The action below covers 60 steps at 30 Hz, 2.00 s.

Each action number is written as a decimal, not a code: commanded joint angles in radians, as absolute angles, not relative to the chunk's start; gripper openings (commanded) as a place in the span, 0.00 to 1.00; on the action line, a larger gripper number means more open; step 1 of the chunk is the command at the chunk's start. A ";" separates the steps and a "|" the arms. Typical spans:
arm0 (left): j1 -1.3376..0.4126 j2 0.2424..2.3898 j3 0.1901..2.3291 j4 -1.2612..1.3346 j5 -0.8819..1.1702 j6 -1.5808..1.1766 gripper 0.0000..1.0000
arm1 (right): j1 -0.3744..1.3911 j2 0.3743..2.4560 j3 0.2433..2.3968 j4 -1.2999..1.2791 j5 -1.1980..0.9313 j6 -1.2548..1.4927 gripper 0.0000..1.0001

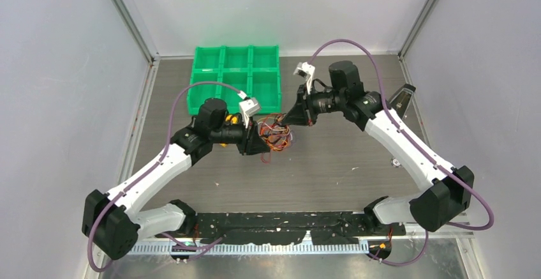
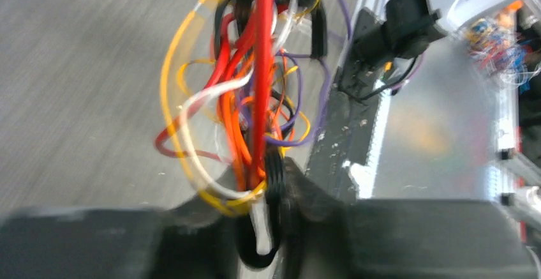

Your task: Untangle the cables

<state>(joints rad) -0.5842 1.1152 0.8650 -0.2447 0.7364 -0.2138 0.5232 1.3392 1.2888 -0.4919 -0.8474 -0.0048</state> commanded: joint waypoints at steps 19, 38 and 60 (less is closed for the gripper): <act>-0.221 0.981 0.858 -0.872 0.623 0.482 0.00 | -0.072 1.254 1.232 -0.656 -0.646 -0.165 0.05; 0.177 1.070 0.880 -1.038 0.408 1.035 0.00 | -0.280 1.266 1.247 -0.712 -0.488 -0.373 0.05; -0.236 1.003 1.013 -0.909 0.535 0.632 0.00 | -0.005 1.323 1.351 -0.906 -0.603 -0.474 0.05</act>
<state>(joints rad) -0.2905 1.0191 0.9329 -0.9440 0.5686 0.6746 0.0303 1.3804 1.2282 -0.9207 -0.6418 -0.4519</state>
